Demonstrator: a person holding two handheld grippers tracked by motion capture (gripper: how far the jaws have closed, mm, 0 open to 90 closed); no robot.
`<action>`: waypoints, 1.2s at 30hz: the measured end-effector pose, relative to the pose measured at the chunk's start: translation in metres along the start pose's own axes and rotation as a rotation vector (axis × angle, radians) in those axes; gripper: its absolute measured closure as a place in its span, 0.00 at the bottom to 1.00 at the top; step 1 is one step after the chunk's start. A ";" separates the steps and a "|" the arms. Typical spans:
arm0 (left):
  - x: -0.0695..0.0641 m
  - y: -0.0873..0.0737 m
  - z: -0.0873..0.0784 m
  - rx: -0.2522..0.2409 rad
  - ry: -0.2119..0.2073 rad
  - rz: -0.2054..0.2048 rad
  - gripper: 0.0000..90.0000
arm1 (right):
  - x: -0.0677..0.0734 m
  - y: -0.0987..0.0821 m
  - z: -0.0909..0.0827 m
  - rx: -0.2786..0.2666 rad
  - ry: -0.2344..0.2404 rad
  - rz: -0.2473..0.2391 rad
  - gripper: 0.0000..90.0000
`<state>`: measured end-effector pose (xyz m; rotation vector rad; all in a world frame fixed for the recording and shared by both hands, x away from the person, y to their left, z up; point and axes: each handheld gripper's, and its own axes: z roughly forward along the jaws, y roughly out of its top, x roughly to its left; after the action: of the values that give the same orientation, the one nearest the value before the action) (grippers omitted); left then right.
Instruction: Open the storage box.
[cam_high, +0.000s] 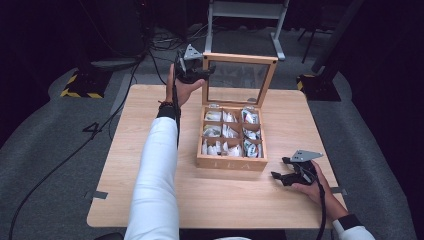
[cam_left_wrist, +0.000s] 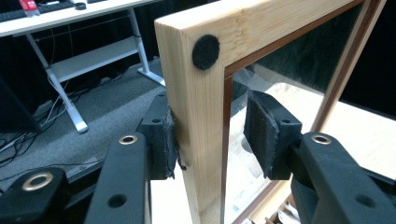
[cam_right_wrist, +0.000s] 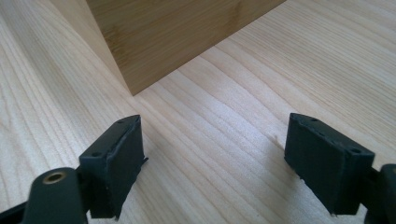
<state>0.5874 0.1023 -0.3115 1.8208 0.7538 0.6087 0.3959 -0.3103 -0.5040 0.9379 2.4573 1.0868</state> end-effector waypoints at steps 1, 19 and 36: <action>0.001 0.000 0.002 -0.005 -0.001 -0.009 0.61 | 0.000 0.000 0.000 0.000 0.000 0.001 0.22; 0.007 -0.025 0.030 0.079 0.084 -0.058 0.63 | 0.000 0.000 0.000 0.000 -0.003 0.004 0.22; 0.006 -0.068 0.048 0.190 0.076 -0.081 0.66 | -0.001 0.000 0.000 -0.001 -0.003 0.009 0.23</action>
<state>0.6109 0.0955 -0.3919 1.9380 0.9586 0.5716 0.3964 -0.3106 -0.5040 0.9498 2.4525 1.0888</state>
